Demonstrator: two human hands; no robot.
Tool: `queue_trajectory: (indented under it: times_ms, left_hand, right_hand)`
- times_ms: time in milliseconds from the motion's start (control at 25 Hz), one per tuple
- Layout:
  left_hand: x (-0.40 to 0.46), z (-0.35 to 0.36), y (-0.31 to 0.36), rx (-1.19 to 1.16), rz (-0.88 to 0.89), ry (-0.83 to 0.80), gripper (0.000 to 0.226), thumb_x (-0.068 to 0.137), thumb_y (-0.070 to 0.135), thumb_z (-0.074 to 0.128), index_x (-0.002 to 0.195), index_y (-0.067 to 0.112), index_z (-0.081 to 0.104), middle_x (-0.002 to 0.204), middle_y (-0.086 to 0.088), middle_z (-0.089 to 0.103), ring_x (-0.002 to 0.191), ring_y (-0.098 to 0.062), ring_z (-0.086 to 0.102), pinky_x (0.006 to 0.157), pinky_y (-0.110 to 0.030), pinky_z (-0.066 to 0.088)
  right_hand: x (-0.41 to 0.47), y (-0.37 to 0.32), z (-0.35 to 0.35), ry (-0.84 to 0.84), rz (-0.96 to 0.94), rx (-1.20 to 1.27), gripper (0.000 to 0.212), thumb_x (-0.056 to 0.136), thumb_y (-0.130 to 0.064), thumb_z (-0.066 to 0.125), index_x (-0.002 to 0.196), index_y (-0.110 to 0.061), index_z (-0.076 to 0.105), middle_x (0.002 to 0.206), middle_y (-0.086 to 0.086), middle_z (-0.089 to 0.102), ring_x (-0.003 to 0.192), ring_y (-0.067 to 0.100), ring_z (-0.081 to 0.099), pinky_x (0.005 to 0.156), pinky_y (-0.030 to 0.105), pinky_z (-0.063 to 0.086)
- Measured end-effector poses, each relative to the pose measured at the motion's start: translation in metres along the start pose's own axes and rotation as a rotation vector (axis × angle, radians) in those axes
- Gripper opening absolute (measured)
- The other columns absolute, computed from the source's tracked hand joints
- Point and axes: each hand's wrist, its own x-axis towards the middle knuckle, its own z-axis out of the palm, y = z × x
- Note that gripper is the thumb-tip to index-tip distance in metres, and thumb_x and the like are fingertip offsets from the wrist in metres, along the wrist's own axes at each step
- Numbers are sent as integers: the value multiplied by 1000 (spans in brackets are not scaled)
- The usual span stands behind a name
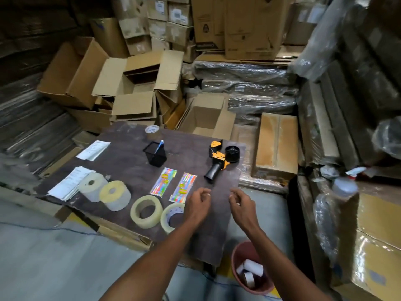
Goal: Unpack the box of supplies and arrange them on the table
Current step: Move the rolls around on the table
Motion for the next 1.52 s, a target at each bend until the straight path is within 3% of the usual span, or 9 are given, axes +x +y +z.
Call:
queue_trajectory:
  times_ms: [120, 360, 520, 640, 760, 960, 1160, 1360, 1520]
  left_hand:
    - [13, -38, -15, -1, -2, 48, 18, 89, 24, 59, 101, 29, 71, 88, 7, 72, 88, -15, 68, 83, -31, 54]
    - [56, -126, -60, 7, 32, 31, 26, 81, 34, 52, 100, 31, 71, 85, 1, 73, 83, -22, 70, 78, -39, 58]
    - [106, -202, -85, 50, 49, 38, 25, 83, 33, 56, 103, 31, 70, 83, 2, 72, 86, -21, 68, 81, -33, 56]
    - [137, -249, -104, 47, 70, 34, 20, 88, 25, 58, 102, 27, 72, 69, 11, 62, 82, -21, 68, 77, -30, 52]
    - [159, -284, -122, 64, 63, 32, 21, 84, 28, 56, 99, 30, 71, 69, 12, 63, 84, -23, 67, 79, -32, 54]
    - [215, -307, -126, 15, 62, 52, 19, 78, 33, 53, 89, 38, 67, 66, 13, 65, 84, -24, 67, 82, -37, 57]
    - [267, -325, -133, -21, 36, 106, 17, 87, 21, 60, 97, 29, 71, 77, 8, 70, 83, -18, 69, 81, -34, 57]
    - [318, -342, -140, -26, -14, 148, 20, 89, 19, 60, 104, 23, 72, 94, 0, 74, 91, -18, 67, 86, -32, 55]
    - [360, -345, -150, -26, -26, 123, 18, 90, 19, 61, 104, 22, 72, 99, -2, 74, 93, -20, 67, 87, -33, 55]
  right_hand:
    - [5, -29, 34, -45, -20, -11, 28, 96, -20, 56, 121, -18, 68, 100, 1, 74, 97, 18, 67, 88, 36, 54]
    - [16, -80, 116, -34, -24, -26, 24, 94, -10, 59, 115, -14, 70, 84, -3, 68, 83, 18, 66, 78, 26, 49]
    - [33, -124, 186, 20, -42, -20, 23, 93, -12, 60, 113, -16, 72, 89, -2, 72, 88, 22, 69, 84, 36, 55]
    - [41, -155, 233, 21, -41, -8, 21, 93, -14, 59, 111, -16, 70, 88, -1, 72, 85, 22, 68, 82, 37, 54]
    - [49, -173, 271, -3, -41, -1, 22, 89, -22, 58, 107, -18, 70, 85, 1, 73, 82, 21, 68, 79, 40, 55]
    - [94, -200, 299, 16, -48, 14, 24, 90, -18, 60, 112, -21, 70, 81, -6, 72, 78, 6, 67, 77, 28, 55]
    - [150, -226, 326, 22, -80, 62, 24, 90, -10, 59, 108, -19, 72, 81, -5, 71, 72, -3, 63, 70, 13, 49]
    - [197, -250, 349, -13, -112, 33, 25, 90, -11, 57, 109, -21, 70, 70, -11, 63, 65, -3, 58, 67, 15, 49]
    - [229, -263, 372, -42, -88, 8, 20, 91, -13, 56, 104, -22, 68, 73, -5, 66, 61, 0, 54, 62, 17, 48]
